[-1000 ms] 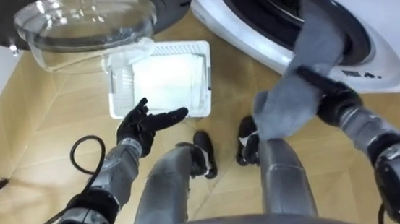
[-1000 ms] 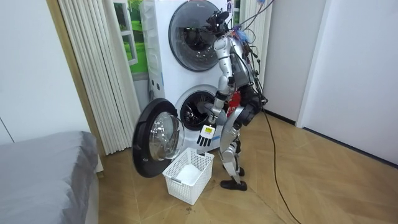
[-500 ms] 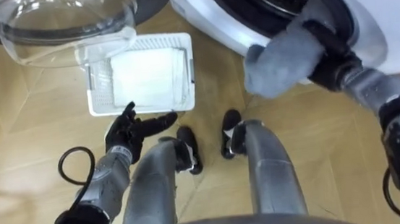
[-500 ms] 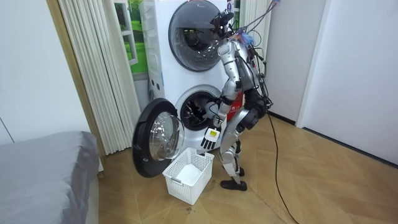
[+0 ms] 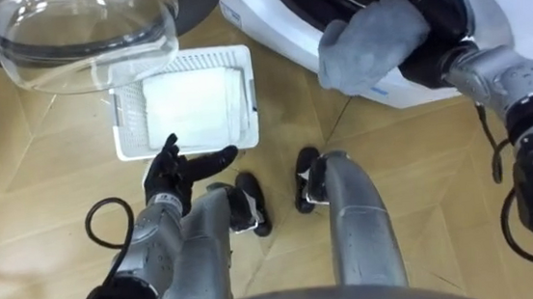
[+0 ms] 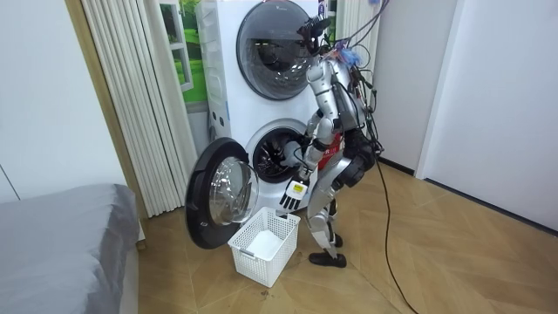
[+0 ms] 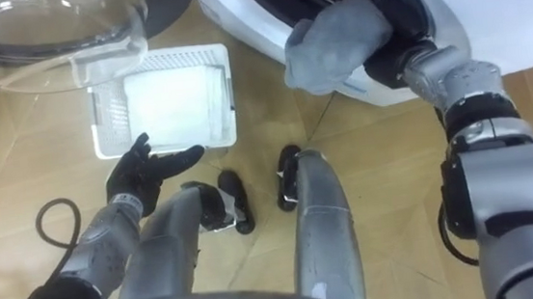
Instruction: Put towel into washing machine
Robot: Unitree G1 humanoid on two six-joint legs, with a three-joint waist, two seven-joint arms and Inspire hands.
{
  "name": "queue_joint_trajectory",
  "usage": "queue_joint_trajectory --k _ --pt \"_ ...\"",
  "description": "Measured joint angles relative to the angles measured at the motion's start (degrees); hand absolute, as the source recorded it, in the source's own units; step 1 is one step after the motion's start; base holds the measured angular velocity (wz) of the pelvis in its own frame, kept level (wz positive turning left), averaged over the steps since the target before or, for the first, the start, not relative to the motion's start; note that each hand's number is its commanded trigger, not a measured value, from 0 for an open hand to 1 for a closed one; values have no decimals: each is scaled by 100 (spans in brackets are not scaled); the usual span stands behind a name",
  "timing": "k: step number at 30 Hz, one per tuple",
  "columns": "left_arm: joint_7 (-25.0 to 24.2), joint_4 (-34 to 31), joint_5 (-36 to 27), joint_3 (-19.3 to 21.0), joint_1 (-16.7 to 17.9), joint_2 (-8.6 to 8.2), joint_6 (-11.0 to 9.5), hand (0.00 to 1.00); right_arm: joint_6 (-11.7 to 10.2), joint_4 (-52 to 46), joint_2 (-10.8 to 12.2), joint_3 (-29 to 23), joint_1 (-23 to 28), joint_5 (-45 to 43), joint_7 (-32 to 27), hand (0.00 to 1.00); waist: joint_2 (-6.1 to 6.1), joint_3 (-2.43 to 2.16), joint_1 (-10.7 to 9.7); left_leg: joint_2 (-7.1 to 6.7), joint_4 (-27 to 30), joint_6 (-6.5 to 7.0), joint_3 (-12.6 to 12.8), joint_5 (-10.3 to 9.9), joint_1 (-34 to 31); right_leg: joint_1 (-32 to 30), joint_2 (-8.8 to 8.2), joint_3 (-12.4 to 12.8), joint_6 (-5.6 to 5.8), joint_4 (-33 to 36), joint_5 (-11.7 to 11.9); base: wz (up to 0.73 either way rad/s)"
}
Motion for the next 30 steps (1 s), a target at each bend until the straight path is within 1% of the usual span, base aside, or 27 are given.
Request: queue_joint_trajectory --k 1,2,3,5,6,7,8,11,16,21,25,28,30 --pt "46 -1 17 0 -20 -21 3 0 -1 -5 0 -94 -7 -3 -70 0 22 2 -3 0 44 28 14 -16 -11 -14 -17 -11 28 49 -18 0" --pt "63 -1 31 1 -25 -31 10 0 -4 -5 -1 -116 -7 -3 -94 0 30 -1 -4 -3 60 43 27 -26 -10 -19 -26 -11 38 76 -31 0" --pt "72 -1 105 -4 -26 -43 17 0 -11 -4 -1 -160 -12 -3 -138 0 63 -6 -1 -4 69 52 37 -31 -7 -16 -28 -9 44 78 -34 0" --pt "75 0 132 -13 -28 -58 33 0 -56 -5 -1 -179 -43 -3 -177 11 125 -6 -2 -4 85 62 49 -37 -5 -14 -39 -4 55 89 -37 0" --pt "82 -1 132 -14 -33 -65 63 0 -88 -11 -1 -201 -60 -1 -220 16 171 -13 -2 -5 89 66 62 -38 -3 -17 -55 -4 74 105 -47 3" --pt "104 -1 132 -12 -45 -66 105 0 -99 -56 -1 -224 -64 0 -288 16 207 -22 -2 -5 90 69 76 -37 2 -19 -68 -4 77 118 -49 0" --pt "126 -1 130 -12 -66 -68 121 0 -100 -81 -1 -224 -64 0 -328 0 221 -26 0 -5 91 70 84 -37 8 -20 -70 1 78 125 -50 0" --pt "148 -1 124 -7 -69 -127 136 0 -100 -88 -1 -225 -65 0 -337 0 248 -30 40 -8 90 70 145 -37 58 -20 -89 39 86 181 -84 -1" --pt "133 -7 131 -34 -85 -322 173 0 -99 -100 1 -289 -72 0 -333 0 273 -34 54 -6 83 64 160 -34 73 -21 -83 53 76 190 -89 0" --pt "127 -8 136 -63 -82 -344 202 0 -99 -99 2 -341 -72 -3 -333 0 276 -36 65 -2 45 67 221 -34 102 -21 -77 87 83 175 -78 -1" --pt "41 10 250 -68 -87 -345 301 0 -99 -98 2 -341 -71 -7 -333 0 278 -35 71 -1 38 69 239 -33 123 -12 -81 94 85 177 -77 0" --pt "2 10 248 -82 -86 -355 405 0 -104 -95 2 -353 -55 -3 -333 0 281 -34 145 21 31 68 280 -33 153 -3 -83 92 84 174 -77 -6" --pt "2 5 252 -100 -86 -370 410 0 -105 -96 3 -422 -56 -7 -332 0 300 -39 165 25 26 68 283 -33 151 -2 -124 27 84 166 -77 -2"
